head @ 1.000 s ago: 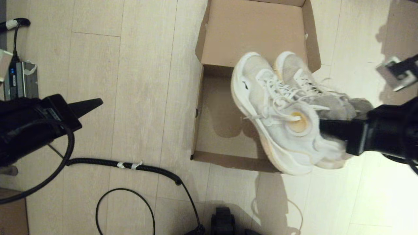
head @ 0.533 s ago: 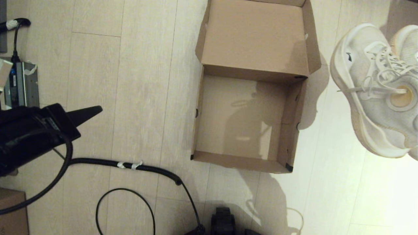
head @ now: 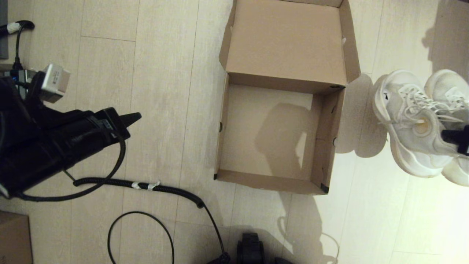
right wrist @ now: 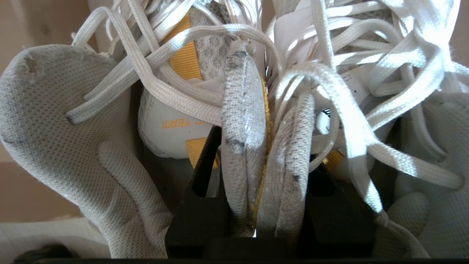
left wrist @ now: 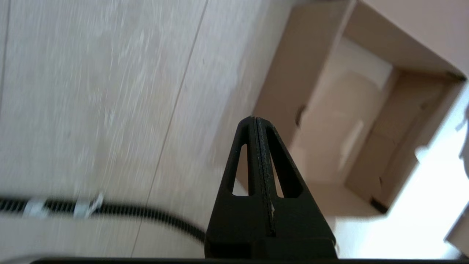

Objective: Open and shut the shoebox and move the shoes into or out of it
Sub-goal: Put the shoes out of the shoe box

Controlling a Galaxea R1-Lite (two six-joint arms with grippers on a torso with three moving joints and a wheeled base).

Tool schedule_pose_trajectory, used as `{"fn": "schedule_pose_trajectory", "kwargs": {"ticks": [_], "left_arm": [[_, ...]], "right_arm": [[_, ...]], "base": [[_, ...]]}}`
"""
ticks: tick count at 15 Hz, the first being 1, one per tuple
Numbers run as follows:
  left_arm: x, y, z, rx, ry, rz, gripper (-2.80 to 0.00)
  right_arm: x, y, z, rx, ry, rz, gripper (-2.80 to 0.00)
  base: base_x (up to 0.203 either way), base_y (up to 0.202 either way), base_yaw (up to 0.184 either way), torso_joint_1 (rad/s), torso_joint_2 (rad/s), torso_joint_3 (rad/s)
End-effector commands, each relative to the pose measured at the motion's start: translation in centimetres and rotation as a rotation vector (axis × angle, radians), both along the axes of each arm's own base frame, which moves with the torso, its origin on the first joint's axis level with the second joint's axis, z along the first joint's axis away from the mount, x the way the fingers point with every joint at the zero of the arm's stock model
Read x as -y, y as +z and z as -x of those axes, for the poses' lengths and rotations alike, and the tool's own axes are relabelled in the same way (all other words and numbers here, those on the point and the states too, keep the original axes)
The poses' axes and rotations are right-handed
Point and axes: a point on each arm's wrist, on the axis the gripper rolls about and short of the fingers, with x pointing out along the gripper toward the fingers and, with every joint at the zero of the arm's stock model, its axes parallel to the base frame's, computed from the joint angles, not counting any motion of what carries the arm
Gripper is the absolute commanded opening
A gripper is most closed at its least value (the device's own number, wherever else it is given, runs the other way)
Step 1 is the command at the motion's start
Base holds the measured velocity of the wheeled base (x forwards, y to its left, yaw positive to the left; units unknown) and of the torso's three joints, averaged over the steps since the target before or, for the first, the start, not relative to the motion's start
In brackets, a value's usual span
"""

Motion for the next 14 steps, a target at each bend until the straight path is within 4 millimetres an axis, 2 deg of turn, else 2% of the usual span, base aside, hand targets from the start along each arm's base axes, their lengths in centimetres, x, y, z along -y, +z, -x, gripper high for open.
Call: {"fn": "schedule_pose_trajectory", "kwargs": {"ticks": [1,5,11,12,14], "left_arm": [[0.7,-1.0,-2.5,-0.025,-0.004,-0.006,-2.80],[0.7,-0.9,-2.3,-0.020,-0.004,-0.004,-2.80],[0.3,-0.2,-1.1,0.007,0.007,0.000,-2.80],[0.3,-0.1,-1.1,0.007,0.007,0.000,-2.80],[0.3,-0.2,-1.3,0.002,0.007,-0.002,-2.80]], "right_arm": [[1.4,-3.7,-3.9,-0.086,0.017,-0.032,-2.80],[2.8,-7.2,-8.2,-0.039,0.042,-0.020,-2.80],[3.6,-11.4,-10.9,-0.022,0.049,-0.033,-2.80],[3.7,-11.8,-11.2,-0.028,0.048,-0.035,0.00],[3.9,-12.4,-11.7,-0.041,0.049,-0.040,0.00]], "base": [[0.000,0.000,0.000,0.000,0.00,0.000],[0.000,0.000,0.000,0.000,0.00,0.000],[0.000,0.000,0.000,0.000,0.00,0.000],[0.000,0.000,0.000,0.000,0.00,0.000],[0.000,0.000,0.000,0.000,0.00,0.000]]}}
